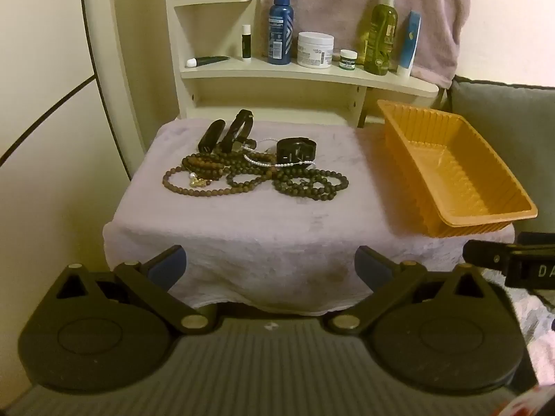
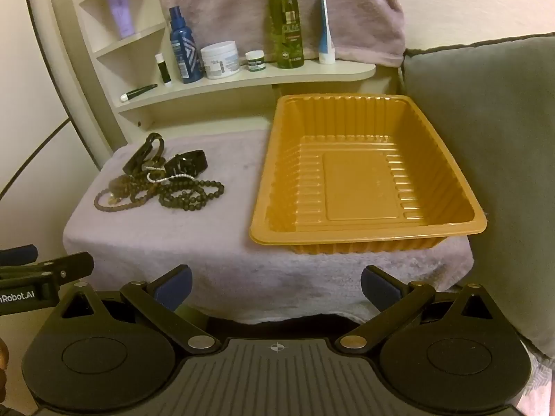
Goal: Organize jewelry
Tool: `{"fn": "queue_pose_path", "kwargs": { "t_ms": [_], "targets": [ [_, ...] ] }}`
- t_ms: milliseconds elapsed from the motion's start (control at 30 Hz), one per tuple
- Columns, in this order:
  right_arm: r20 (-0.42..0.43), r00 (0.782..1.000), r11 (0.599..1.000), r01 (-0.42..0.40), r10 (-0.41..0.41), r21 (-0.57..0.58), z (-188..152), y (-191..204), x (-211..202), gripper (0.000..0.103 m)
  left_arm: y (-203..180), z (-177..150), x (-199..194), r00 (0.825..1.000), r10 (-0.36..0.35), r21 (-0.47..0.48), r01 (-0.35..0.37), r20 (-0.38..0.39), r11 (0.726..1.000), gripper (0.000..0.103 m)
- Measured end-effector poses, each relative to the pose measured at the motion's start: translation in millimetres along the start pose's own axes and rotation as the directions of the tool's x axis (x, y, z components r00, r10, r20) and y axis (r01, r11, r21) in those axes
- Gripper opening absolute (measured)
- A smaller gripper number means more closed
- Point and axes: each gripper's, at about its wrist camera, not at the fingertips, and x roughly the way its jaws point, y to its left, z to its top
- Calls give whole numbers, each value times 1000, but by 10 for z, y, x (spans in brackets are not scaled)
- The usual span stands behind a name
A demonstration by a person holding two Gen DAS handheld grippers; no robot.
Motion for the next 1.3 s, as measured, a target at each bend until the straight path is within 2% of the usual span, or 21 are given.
{"fn": "queue_pose_path", "kwargs": {
  "t_ms": [167,200,1300],
  "targets": [
    [0,1000,1000,-9,9,6,0,2,-3,103,52,51,39,1000,-13,-20,13,-18,1000,102],
    [0,1000,1000,-9,9,5,0,0,-3,103,-30,10,-6,1000,7,-12,-7,11,1000,102],
    [2,1000,1000,-2,2,0,-12,1,-10,103,-25,-11,-28,1000,-8,-13,8,10,1000,102]
  ]
}}
